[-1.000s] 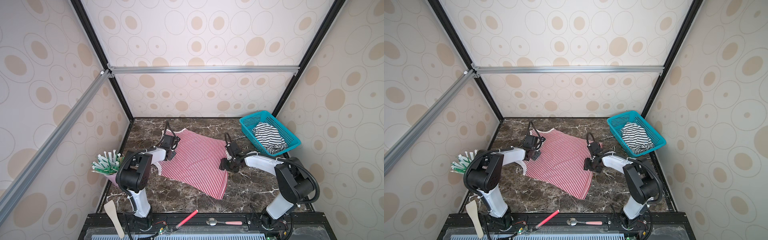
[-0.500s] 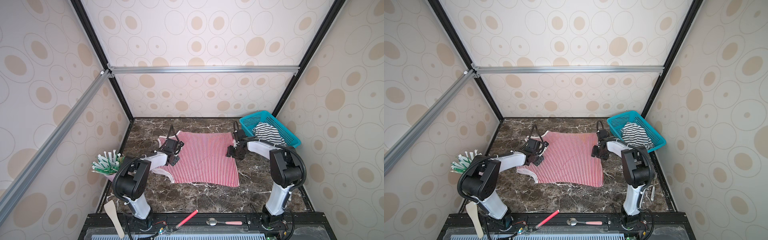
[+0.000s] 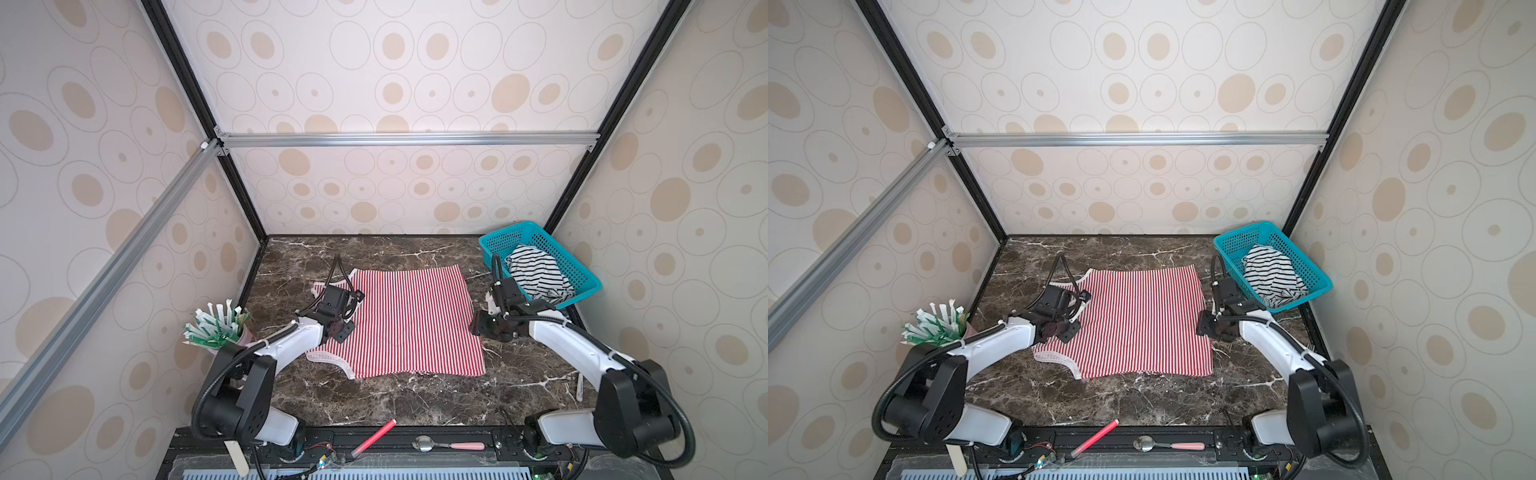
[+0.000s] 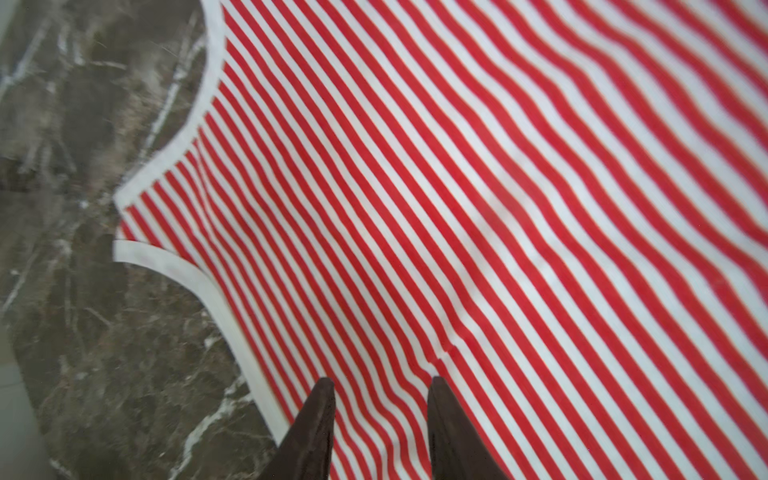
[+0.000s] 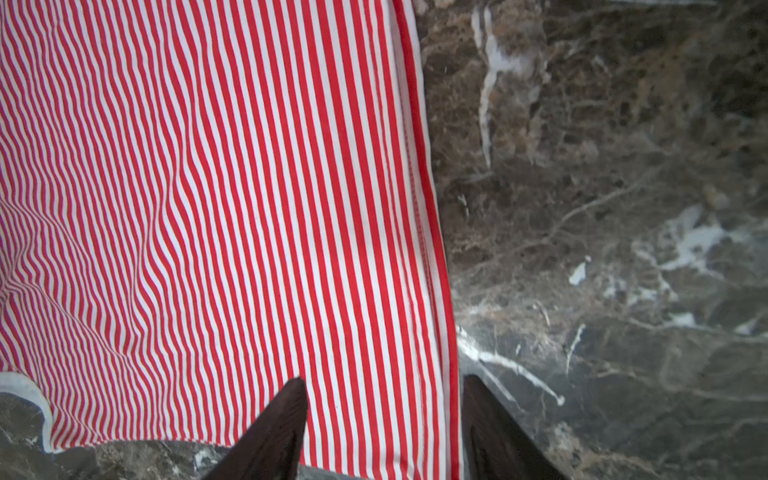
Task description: Fold and stack the tank tops
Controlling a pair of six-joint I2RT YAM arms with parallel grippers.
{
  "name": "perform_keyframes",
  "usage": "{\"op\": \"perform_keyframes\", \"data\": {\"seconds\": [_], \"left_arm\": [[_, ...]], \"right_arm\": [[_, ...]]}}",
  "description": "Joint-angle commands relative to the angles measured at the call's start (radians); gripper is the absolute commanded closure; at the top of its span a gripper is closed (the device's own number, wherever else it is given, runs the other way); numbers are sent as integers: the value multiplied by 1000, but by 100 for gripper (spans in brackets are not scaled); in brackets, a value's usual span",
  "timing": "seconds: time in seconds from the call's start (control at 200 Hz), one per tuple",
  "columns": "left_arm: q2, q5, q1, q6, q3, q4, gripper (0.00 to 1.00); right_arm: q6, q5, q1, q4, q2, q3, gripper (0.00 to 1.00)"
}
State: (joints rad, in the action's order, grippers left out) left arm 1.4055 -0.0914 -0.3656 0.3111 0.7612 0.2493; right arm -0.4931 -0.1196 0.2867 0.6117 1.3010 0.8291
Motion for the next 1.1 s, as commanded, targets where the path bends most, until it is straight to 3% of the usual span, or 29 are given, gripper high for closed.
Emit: {"op": "perform_keyframes", "data": {"seconds": [0.0, 0.06, 0.2, 0.31, 0.48, 0.755, 1.096], "left_arm": [[-81, 24, -6, 12, -13, 22, 58], [-117, 41, -10, 21, -30, 21, 47], [-175, 72, -24, 48, -71, 42, 44], [-220, 100, -31, 70, -100, 63, 10], [-300, 159, -37, 92, -136, 80, 34], [-365, 196, -47, 91, -172, 94, 26], [-392, 208, -52, 104, -181, 110, 24]], "right_arm": [[-39, -29, 47, 70, -72, -77, 38], [-61, -19, 69, 87, -116, -116, 40], [-111, 6, 119, 114, -199, -189, 51], [-132, 65, 140, 159, -226, -211, 56], [-167, 61, 140, 118, -241, -266, 69], [-210, 49, 140, 14, -177, -297, 68], [-197, 81, 123, -8, -93, -302, 67]]}}
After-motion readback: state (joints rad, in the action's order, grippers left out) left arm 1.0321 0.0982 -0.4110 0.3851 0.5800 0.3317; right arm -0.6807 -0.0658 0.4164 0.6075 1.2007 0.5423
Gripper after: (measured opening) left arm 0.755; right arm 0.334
